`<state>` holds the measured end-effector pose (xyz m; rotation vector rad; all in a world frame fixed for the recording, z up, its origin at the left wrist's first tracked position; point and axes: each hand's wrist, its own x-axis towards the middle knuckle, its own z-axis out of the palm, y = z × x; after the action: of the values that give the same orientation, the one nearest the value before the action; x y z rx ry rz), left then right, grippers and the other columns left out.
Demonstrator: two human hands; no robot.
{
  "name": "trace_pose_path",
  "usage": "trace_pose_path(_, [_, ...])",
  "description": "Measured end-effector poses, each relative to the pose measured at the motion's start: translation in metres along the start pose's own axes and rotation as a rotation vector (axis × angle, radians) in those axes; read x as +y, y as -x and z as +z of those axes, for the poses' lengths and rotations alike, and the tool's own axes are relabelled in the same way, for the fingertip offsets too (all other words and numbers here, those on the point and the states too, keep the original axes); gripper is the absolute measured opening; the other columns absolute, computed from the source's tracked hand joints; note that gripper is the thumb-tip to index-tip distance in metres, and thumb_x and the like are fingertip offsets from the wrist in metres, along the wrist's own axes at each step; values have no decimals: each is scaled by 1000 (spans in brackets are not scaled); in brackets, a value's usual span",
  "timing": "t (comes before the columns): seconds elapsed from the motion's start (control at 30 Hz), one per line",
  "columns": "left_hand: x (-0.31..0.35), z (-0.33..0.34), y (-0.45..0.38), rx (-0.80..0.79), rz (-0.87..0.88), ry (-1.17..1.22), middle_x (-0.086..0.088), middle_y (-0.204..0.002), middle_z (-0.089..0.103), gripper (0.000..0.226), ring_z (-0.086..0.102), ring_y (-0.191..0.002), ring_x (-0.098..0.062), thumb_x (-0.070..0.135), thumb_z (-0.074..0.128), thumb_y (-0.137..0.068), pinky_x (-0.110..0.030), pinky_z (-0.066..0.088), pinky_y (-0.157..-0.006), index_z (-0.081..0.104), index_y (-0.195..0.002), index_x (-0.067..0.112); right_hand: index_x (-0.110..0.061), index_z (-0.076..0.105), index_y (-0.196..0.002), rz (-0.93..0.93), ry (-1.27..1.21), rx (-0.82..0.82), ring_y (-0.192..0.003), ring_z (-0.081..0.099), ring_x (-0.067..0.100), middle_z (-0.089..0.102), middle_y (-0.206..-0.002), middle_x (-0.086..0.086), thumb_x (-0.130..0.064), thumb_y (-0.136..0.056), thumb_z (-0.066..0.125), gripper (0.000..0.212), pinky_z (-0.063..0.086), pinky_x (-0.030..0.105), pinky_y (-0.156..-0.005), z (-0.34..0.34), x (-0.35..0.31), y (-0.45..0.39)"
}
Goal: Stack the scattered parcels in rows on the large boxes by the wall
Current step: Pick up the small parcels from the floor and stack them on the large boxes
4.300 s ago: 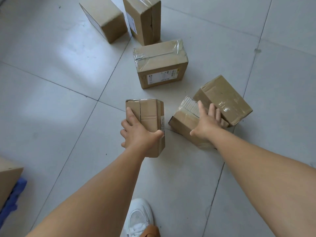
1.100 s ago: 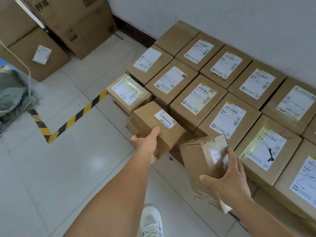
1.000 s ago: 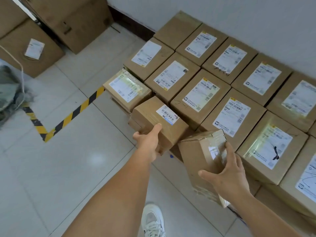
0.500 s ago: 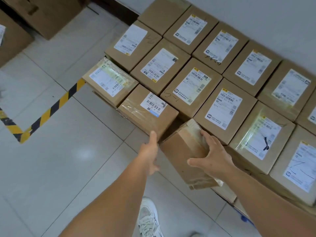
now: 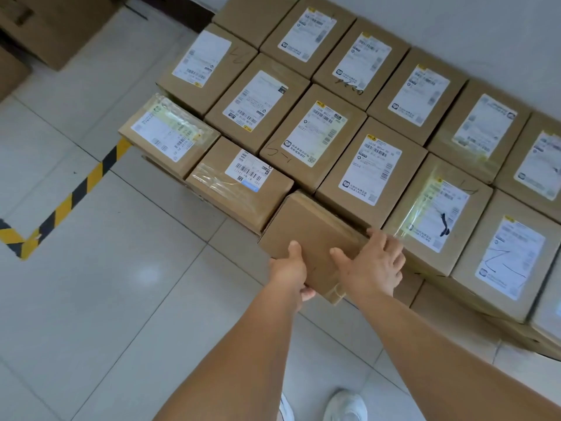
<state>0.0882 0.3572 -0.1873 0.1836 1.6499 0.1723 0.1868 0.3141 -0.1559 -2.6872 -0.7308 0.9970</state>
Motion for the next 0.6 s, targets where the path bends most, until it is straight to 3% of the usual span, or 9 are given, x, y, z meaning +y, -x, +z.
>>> trace_pose_path(0.07, [-5, 2, 1, 23, 3, -9, -12, -113, 60, 53, 61, -77, -24, 48, 44, -97, -30, 50, -45, 37, -137, 15, -21, 22, -147, 82, -148, -82, -112, 49, 30, 24, -147, 11, -32, -90, 62, 71, 45, 43, -92, -2, 6, 2])
trace_pose_path(0.13, [-12, 4, 0, 36, 10, -2, -14, -115, 62, 47, 64, -87, -28, 42, 44, -98, -31, 52, -48, 37, -137, 16, -24, 17, -150, 83, -179, -131, -96, 56, 28, 29, -146, 10, -28, -94, 57, 69, 45, 35, -79, -4, 9, 0])
trace_pose_path(0.3, [-11, 10, 3, 32, 50, 73, -12, -113, 64, 41, 67, -82, -23, 28, 46, -100, -26, 52, -46, 37, -138, 19, -16, 10, -152, 145, -284, -133, -108, 60, 33, 57, -126, 13, -21, -96, 54, 71, 47, 35, -77, -3, 5, -10])
trace_pose_path(0.47, [-6, 12, -1, 41, 61, 52, -13, -118, 60, 26, 66, -97, -30, 20, 43, -100, -28, 53, -47, 39, -126, 25, -5, 33, -140, 271, -335, -121, -110, 57, 33, 58, -124, 15, -20, -99, 48, 47, 40, 32, -77, 3, 5, -14])
trace_pose_path(0.6, [-4, 20, -11, 72, 122, -4, -14, -122, 60, 26, 63, -100, -30, 17, 39, -99, -26, 50, -47, 47, -124, 15, -9, 30, -142, 264, -295, -169, -92, 58, 32, 54, -102, 12, -12, -97, 41, 47, 51, 39, -85, 12, 6, -16])
